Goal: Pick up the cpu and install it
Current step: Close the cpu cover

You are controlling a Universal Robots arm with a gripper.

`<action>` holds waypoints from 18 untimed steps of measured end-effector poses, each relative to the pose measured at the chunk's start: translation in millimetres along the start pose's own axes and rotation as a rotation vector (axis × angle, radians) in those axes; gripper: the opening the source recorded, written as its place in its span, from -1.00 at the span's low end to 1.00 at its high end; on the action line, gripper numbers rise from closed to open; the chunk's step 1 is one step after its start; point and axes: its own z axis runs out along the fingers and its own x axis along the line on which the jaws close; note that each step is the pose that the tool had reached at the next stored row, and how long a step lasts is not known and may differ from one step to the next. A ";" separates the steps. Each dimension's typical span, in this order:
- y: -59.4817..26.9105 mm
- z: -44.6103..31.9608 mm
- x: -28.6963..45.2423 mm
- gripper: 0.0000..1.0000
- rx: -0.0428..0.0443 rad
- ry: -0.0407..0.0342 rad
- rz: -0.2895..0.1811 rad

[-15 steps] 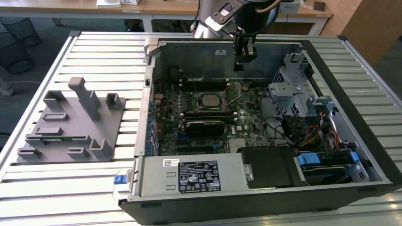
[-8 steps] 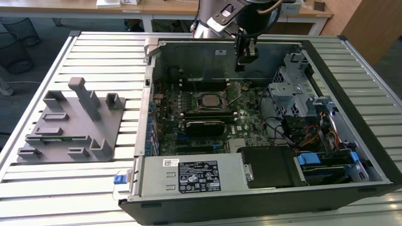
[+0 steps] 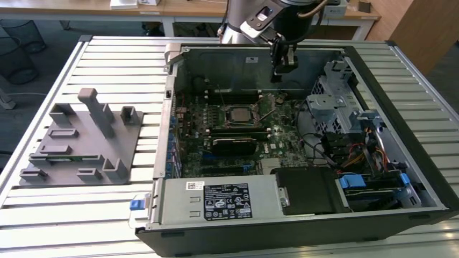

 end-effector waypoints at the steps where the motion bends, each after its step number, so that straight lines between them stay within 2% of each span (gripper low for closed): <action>1: 0.5 0.4 0.0 -0.79 0.0000 0.0000 0.000; 18: 10.7 11.7 0.4 -0.79 0.0003 0.0000 0.000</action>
